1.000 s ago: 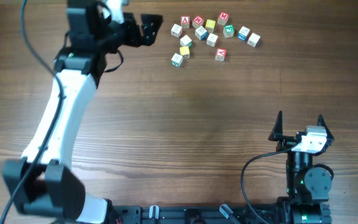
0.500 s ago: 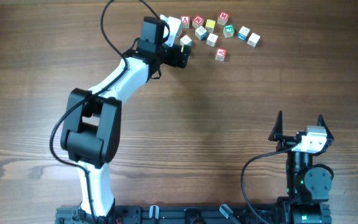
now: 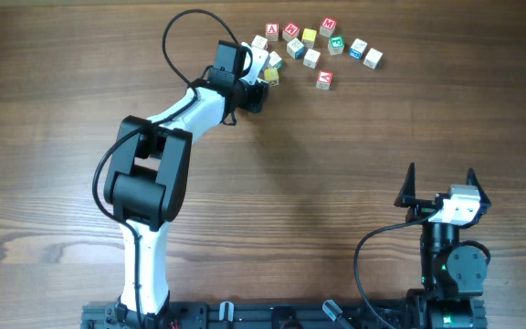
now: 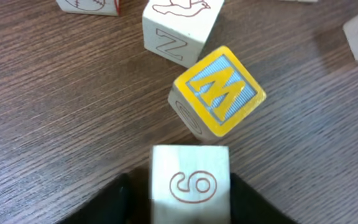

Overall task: Form a horizontal line
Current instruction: 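Close the left gripper on the white '9' block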

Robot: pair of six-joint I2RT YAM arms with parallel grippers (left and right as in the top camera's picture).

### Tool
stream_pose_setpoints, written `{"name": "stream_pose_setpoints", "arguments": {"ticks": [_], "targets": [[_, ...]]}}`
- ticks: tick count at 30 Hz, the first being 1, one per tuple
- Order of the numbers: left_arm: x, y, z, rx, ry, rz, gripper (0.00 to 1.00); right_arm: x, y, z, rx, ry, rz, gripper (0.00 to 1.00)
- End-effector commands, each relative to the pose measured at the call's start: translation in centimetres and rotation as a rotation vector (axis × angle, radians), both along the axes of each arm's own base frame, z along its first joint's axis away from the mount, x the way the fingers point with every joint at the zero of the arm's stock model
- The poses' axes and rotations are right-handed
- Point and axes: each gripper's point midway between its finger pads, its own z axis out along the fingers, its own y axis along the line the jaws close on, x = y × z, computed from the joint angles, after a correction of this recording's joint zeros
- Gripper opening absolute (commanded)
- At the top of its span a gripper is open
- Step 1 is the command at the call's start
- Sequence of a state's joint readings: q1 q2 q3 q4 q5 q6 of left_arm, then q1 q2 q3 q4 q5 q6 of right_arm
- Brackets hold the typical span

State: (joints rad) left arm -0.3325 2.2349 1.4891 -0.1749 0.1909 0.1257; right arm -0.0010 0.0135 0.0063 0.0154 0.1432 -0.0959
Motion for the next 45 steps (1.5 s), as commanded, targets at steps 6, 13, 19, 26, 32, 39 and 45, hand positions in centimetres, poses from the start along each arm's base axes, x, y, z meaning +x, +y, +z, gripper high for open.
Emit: {"name": "stream_pose_setpoints", "arguments": {"ticks": [6, 13, 19, 26, 32, 39, 45], "targets": [[-0.4, -0.4, -1.4, 0.009, 0.024, -0.008, 0.29, -0.1, -0.4, 0.2, -0.009, -0.009, -0.018, 1.00], [-1.9, -2.4, 4.6, -0.052, 0.017, 0.021, 0.28, -0.1, -0.3, 0.2, -0.009, -0.009, -0.018, 1.00], [-4.3, -0.9, 4.8, -0.044, 0.148, 0.145, 0.27, -0.1, -0.3, 0.2, -0.009, -0.009, -0.018, 1.00], [-7.2, -0.3, 2.1, 0.043, 0.242, 0.314, 0.23, -0.1, -0.3, 0.2, -0.009, -0.009, -0.018, 1.00], [-9.2, -1.3, -0.7, 0.083, 0.208, 0.306, 0.24, -0.1, -0.4, 0.2, -0.009, -0.009, -0.018, 1.00], [-12.1, 0.3, -4.0, 0.090, 0.283, 0.390, 0.25, -0.1, -0.3, 0.2, -0.009, -0.009, -0.018, 1.00], [-13.8, 0.1, -5.1, 0.137, 0.290, 0.321, 0.25, -0.1, -0.4, 0.2, -0.009, -0.009, -0.018, 1.00]]}}
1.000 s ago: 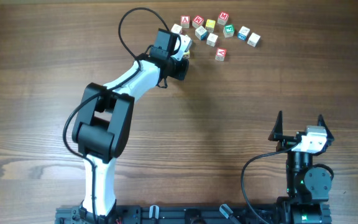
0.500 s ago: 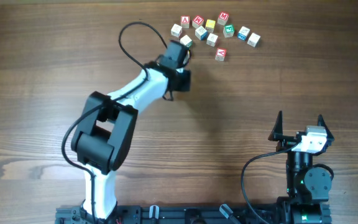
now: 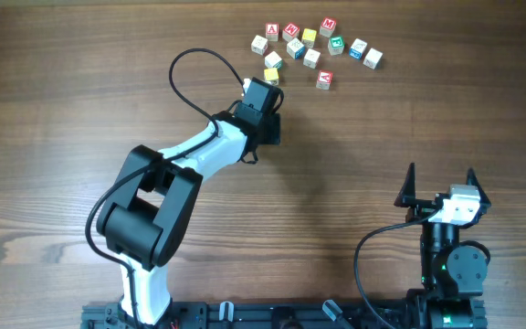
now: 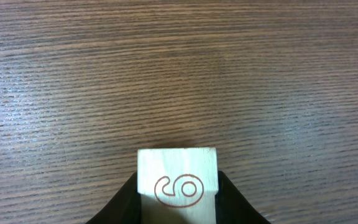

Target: Form a horizontal line

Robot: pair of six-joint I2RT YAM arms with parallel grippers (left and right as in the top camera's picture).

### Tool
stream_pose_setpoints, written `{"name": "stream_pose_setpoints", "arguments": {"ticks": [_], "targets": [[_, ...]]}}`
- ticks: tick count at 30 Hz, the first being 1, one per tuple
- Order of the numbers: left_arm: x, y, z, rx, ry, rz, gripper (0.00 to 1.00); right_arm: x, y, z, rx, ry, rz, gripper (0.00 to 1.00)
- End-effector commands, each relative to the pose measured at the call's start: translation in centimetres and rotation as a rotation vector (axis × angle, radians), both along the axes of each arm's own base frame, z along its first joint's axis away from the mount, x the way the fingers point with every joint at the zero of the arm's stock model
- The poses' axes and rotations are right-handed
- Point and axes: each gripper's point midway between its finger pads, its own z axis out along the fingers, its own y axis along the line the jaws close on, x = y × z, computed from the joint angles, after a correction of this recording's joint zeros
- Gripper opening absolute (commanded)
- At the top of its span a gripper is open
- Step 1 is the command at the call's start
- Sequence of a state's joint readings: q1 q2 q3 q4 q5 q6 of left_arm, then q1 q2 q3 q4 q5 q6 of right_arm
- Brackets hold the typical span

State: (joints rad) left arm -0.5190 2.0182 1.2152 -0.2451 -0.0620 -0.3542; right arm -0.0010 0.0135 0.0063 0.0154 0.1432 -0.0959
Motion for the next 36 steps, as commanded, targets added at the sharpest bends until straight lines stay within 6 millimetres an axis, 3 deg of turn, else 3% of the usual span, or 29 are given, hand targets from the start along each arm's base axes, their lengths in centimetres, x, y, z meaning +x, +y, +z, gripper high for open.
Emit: {"name": "stream_pose_setpoints", "arguments": {"ticks": [1, 6, 9, 18, 36], "targets": [[-4.3, 1.1, -4.9, 0.106, 0.140, -0.061, 0.25, -0.1, -0.3, 0.2, -0.009, -0.009, -0.018, 1.00], [-5.5, 0.4, -5.0, 0.202, 0.117, -0.105, 0.25, -0.1, -0.4, 0.2, -0.009, -0.009, -0.018, 1.00], [-5.6, 0.9, -4.9, 0.229, 0.104, -0.025, 0.26, -0.1, -0.3, 0.2, -0.009, -0.009, -0.018, 1.00], [-5.4, 1.0, -4.9, 0.224, 0.101, 0.004, 0.34, -0.1, -0.4, 0.2, -0.009, -0.009, -0.018, 1.00], [-3.3, 1.1, -4.2, 0.171, 0.040, 0.039, 0.37, -0.1, -0.3, 0.2, -0.009, -0.009, -0.018, 1.00]]}}
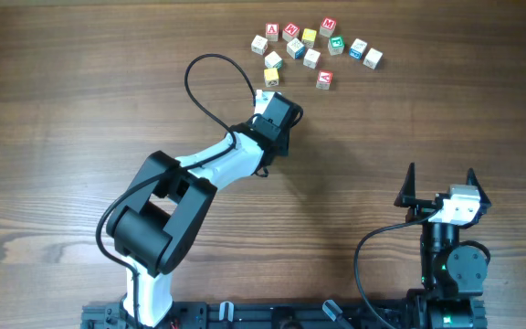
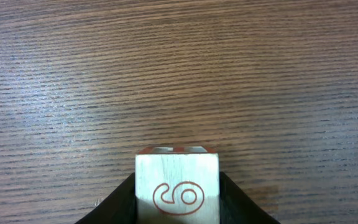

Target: Form a horizontal line

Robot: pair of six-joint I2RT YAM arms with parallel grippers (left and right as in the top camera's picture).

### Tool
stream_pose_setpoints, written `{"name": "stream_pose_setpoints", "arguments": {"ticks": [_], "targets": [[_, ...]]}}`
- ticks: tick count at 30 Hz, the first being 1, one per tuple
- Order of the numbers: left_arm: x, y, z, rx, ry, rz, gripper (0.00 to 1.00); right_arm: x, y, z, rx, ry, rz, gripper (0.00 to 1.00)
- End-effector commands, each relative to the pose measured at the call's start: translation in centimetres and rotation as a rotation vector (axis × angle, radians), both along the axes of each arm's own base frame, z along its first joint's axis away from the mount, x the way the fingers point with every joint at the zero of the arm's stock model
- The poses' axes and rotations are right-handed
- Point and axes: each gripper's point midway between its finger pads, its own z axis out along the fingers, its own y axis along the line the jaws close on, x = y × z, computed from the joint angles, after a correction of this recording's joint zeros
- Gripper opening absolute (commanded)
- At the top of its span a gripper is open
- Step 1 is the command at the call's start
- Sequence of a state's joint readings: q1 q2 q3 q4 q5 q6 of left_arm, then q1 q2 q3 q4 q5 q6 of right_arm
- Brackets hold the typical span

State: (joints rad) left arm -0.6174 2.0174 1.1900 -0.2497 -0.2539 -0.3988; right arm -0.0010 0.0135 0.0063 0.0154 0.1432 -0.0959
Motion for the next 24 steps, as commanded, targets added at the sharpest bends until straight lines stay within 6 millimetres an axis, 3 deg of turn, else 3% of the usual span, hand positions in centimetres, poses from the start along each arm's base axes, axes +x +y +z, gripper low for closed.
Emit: {"name": "stream_pose_setpoints", "arguments": {"ticks": [1, 12, 18, 24], "targets": [[-1.64, 1.73, -3.78, 0.031, 0.097, 0.019, 0.37, -0.08, -0.35, 0.21, -0.009, -0.009, -0.018, 1.00], [-1.44, 1.71, -3.70, 0.020, 0.089, 0.037, 0.40, -0.08, -0.34, 0.21, -0.009, -0.009, -0.018, 1.00], [-1.41, 1.69, -3.68, 0.019, 0.088, 0.037, 0.32, -0.08, -0.35, 0.21, -0.009, -0.009, -0.018, 1.00], [-1.39, 1.69, -3.68, 0.017, 0.087, 0.041, 0.31, -0.08, -0.35, 0.21, -0.009, -0.009, -0.018, 1.00]]}}
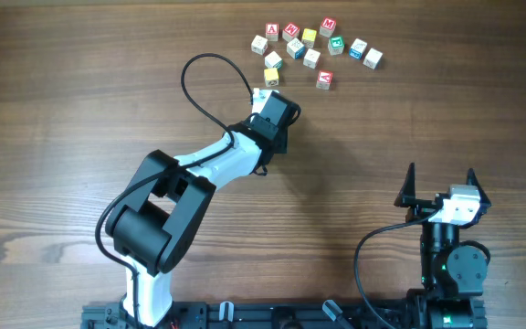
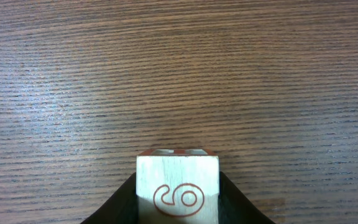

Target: Form a horizontal line

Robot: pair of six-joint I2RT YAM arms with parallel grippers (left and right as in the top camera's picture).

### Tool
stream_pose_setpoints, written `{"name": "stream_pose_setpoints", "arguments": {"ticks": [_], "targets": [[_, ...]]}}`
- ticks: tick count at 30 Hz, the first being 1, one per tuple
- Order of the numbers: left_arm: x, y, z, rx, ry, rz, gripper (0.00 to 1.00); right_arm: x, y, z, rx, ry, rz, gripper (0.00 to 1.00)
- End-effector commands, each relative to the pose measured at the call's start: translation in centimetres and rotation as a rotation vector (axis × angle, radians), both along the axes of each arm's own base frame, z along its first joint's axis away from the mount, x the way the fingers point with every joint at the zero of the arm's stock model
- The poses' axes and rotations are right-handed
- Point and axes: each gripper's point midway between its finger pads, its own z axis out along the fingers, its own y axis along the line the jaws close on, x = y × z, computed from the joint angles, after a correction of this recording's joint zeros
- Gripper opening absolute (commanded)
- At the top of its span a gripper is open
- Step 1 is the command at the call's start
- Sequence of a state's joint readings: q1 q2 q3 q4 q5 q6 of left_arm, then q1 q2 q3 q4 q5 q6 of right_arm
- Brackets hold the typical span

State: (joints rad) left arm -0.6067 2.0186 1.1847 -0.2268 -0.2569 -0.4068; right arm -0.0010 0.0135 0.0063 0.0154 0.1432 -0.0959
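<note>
My left gripper [image 1: 279,114] is shut on a pale wooden block with a red 6 [image 2: 177,185]. Black fingers [image 2: 126,202] press on both of the block's sides. It hangs low over bare wood, below and slightly left of the loose block cluster [image 1: 310,47]. I cannot tell whether the block touches the table. In the overhead view the block is hidden under the gripper. My right gripper [image 1: 441,174] stands open and empty at the lower right, far from the blocks.
Several lettered blocks lie scattered at the top of the table; nearest are a yellow one [image 1: 271,75] and a red one [image 1: 325,79]. The left arm's black cable [image 1: 199,87] loops above the table to its left.
My left gripper was shut on the 6 block at the left edge of the cluster, next to a yellow M block. It then held the block over bare wood below the cluster. Later it was further right, where it stays now. The right arm never moved.
</note>
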Motion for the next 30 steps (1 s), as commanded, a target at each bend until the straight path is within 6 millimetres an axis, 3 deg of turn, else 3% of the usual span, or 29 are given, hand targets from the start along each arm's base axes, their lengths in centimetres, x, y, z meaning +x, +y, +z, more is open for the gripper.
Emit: {"name": "stream_pose_setpoints", "arguments": {"ticks": [1, 30], "targets": [[-1.88, 1.37, -3.73, 0.027, 0.101, 0.022, 0.31, -0.08, -0.34, 0.21, -0.009, -0.009, -0.018, 1.00], [-1.32, 1.23, -3.44, 0.020, 0.074, 0.028, 0.32, -0.08, -0.35, 0.21, -0.009, -0.009, -0.018, 1.00]]}}
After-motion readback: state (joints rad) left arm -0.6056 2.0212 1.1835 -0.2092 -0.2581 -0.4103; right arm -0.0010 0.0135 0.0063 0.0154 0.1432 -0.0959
